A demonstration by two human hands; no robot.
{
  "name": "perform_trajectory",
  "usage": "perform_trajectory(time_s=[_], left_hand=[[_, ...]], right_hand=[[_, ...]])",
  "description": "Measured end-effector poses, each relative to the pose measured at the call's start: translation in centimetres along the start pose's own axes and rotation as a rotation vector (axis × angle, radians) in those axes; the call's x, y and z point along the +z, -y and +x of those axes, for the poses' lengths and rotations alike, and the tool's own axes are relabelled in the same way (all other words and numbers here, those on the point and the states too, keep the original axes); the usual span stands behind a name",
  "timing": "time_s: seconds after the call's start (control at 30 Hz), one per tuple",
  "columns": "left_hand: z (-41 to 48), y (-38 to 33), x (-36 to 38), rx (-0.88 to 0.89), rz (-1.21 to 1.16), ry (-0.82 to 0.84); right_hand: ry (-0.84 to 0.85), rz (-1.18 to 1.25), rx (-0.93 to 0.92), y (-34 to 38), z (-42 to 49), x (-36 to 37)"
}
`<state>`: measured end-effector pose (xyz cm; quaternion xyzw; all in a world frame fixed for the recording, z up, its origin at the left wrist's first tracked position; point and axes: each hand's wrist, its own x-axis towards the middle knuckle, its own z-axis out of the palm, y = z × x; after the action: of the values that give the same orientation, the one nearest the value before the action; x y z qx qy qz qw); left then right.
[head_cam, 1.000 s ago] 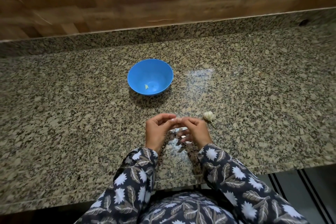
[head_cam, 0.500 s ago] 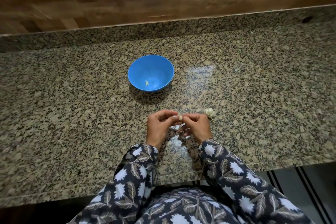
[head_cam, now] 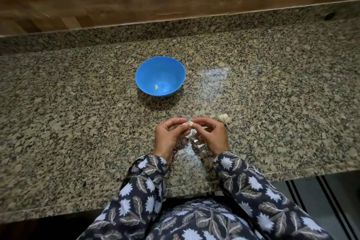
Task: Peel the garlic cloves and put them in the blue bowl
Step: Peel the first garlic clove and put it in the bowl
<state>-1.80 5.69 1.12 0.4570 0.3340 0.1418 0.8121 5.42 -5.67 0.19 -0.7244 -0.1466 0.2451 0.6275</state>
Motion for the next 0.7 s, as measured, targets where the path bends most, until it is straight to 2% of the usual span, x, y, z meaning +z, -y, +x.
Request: perform_trajectory(time_s=[0.27,0.47,0.6,0.7], left_hand=[[0.0,0.0,0.0,0.052,0.084,-0.008],[0.0,0.0,0.0,0.036,0.044,-0.019],[0.1,0.1,-0.1,0.104,0.178,-0.008],[0.0,0.2,0.0,0.175,0.288,0.037]], right_hand=[[-0.075,-0.017,0.009,-0.3,0.3,0.1],[-0.163,0.085,0.133,-0.6,0.4,-0.2],[-0.007,0.217,0.201,0.1,0.2,-0.1],[0.019,0.219,0.198,0.5,-0.1,0.3]])
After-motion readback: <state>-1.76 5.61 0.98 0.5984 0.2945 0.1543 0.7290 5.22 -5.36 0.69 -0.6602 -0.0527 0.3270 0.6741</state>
